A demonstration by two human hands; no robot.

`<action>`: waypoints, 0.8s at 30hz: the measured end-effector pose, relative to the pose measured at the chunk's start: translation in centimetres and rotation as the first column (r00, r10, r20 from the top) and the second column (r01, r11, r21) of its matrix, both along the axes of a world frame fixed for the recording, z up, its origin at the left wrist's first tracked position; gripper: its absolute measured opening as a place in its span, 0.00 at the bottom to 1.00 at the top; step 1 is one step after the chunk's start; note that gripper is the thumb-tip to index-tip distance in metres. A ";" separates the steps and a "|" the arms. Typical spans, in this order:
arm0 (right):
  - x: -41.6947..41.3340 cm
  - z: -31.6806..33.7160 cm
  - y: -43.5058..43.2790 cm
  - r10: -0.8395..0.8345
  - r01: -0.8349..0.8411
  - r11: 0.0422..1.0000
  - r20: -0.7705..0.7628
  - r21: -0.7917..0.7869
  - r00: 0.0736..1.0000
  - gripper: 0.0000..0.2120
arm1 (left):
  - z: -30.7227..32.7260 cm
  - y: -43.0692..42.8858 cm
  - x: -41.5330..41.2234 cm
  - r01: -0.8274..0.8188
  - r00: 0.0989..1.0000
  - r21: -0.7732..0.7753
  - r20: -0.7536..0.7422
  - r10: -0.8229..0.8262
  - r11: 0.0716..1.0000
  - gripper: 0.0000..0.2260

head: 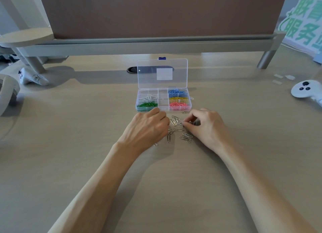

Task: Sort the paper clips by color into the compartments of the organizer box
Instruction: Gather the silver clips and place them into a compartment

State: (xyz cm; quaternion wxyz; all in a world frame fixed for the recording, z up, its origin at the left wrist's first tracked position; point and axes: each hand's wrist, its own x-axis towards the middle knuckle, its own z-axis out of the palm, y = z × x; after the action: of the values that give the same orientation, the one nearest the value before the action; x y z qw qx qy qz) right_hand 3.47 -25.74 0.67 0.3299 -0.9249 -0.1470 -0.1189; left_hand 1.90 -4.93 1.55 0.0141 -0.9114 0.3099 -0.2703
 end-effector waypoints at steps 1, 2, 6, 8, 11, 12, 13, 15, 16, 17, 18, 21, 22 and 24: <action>0.1 -0.1 0.0 -0.009 0.009 1.000 -0.005 0.020 1.000 0.05 | 0.0 0.0 0.1 -0.002 1.000 0.000 -0.003 0.002 1.000 0.10; 0.1 -0.2 0.0 -0.014 0.014 0.999 -0.008 0.034 1.000 0.05 | 0.0 0.1 0.2 -0.007 1.000 -0.003 -0.009 0.007 1.000 0.11; 0.2 -0.2 0.1 -0.018 0.018 0.998 -0.001 0.059 1.000 0.05 | -0.1 0.3 0.3 -0.017 1.000 -0.032 -0.024 0.016 0.999 0.13; 0.1 -0.2 0.0 -0.016 0.015 0.998 0.012 0.062 1.000 0.05 | -0.1 0.6 0.2 -0.019 1.000 -0.079 -0.026 0.017 0.997 0.10; 0.0 0.1 0.0 -0.009 0.005 0.996 0.035 0.094 0.999 0.04 | 0.0 1.2 0.2 -0.019 0.996 -0.147 -0.088 0.006 0.989 0.07; -0.1 0.3 0.1 -0.001 -0.004 0.994 0.041 0.113 0.999 0.04 | 0.1 1.3 0.2 -0.013 0.993 -0.152 -0.116 -0.004 0.988 0.07; -0.2 0.4 0.2 0.011 -0.016 0.991 0.043 0.135 0.999 0.04 | 0.2 1.4 0.2 -0.008 0.989 -0.152 -0.149 -0.015 0.988 0.07; -0.5 0.8 0.4 0.038 -0.042 0.983 0.024 0.177 0.999 0.05 | 0.6 1.4 -0.1 -0.020 0.965 -0.140 -0.261 -0.017 0.990 0.08; -0.6 0.9 0.6 0.049 -0.051 0.980 0.012 0.194 0.999 0.05 | 0.7 1.4 -0.1 -0.039 0.952 -0.112 -0.306 0.003 0.993 0.09; -0.7 0.9 0.6 0.055 -0.054 0.976 0.004 0.209 0.999 0.05 | 0.9 1.3 0.0 -0.048 0.950 -0.071 -0.313 0.023 0.996 0.10; -0.7 1.0 0.7 0.056 -0.054 0.974 -0.002 0.222 0.998 0.05 | 1.1 1.2 0.0 -0.040 0.959 -0.030 -0.283 0.030 0.999 0.10; -0.9 1.1 0.7 0.048 -0.043 0.961 -0.011 0.274 0.999 0.04 | 1.6 0.4 0.0 0.025 0.990 0.100 -0.140 -0.011 0.995 0.05; -1.0 1.2 0.7 0.043 -0.039 0.957 -0.008 0.286 0.999 0.04 | 1.8 0.1 0.1 0.036 0.992 0.147 -0.123 -0.018 0.988 0.06; -1.2 1.5 0.7 0.026 -0.027 0.952 0.009 0.305 1.000 0.04 | 2.0 -0.4 0.3 0.031 0.994 0.219 -0.114 -0.006 0.975 0.08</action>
State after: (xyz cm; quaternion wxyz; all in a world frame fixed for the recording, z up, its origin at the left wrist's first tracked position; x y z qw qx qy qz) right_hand 2.32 -25.04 2.15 0.4698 -0.8606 -0.1402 -0.1381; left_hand 2.21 -5.33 3.57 0.0950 -0.9151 0.3465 -0.1828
